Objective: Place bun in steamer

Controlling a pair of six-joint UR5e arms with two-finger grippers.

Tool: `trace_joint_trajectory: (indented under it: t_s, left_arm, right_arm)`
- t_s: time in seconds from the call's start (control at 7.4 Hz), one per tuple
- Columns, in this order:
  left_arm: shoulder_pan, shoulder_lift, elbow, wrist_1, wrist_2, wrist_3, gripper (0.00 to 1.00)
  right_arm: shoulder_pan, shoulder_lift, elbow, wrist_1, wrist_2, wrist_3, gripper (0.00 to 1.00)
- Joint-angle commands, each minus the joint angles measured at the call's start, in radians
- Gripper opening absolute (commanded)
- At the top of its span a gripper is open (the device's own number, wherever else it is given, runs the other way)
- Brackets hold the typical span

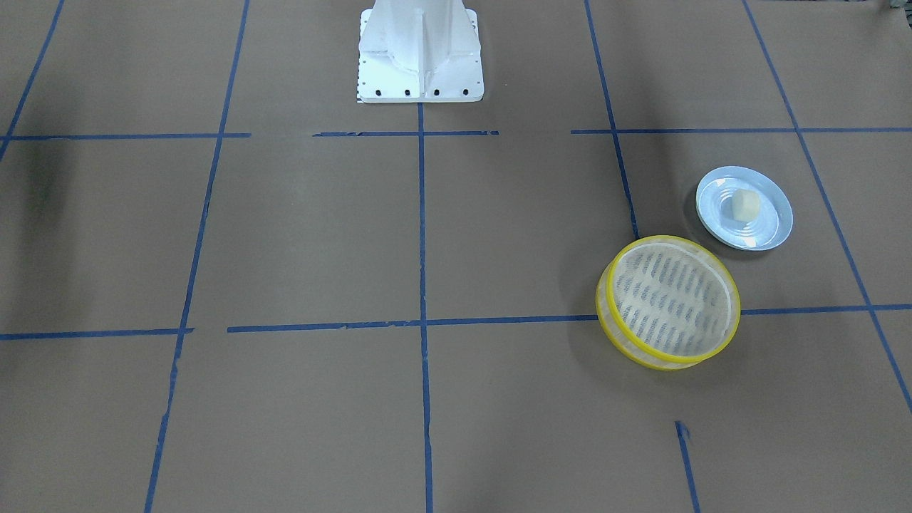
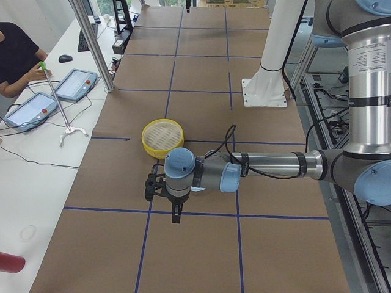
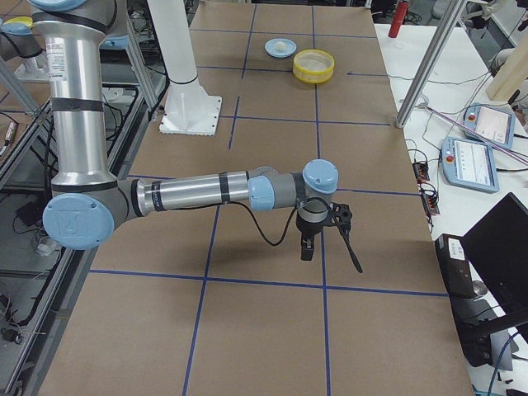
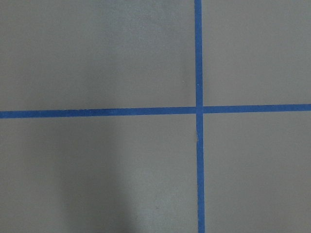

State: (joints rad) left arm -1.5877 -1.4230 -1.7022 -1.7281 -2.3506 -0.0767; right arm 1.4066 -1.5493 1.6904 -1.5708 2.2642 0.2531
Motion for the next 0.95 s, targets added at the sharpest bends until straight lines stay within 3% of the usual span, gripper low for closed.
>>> trace_joint_trajectory:
  t_s: [0.0, 0.54, 0.81]
  left_arm:
    - [0.001, -0.002, -0.011, -0.001, -0.002, 0.002, 1.00]
    - [0.005, -0.039, -0.050, -0.013, -0.009, -0.003, 1.00]
    - [0.008, -0.111, -0.062, -0.013, 0.001, -0.008, 1.00]
  right_arm:
    - [0.000, 0.000, 0.000, 0.000, 0.000, 0.000, 1.00]
    - [0.000, 0.000, 0.000, 0.000, 0.000, 0.000, 1.00]
    - [0.000, 0.000, 0.000, 0.000, 0.000, 0.000, 1.00]
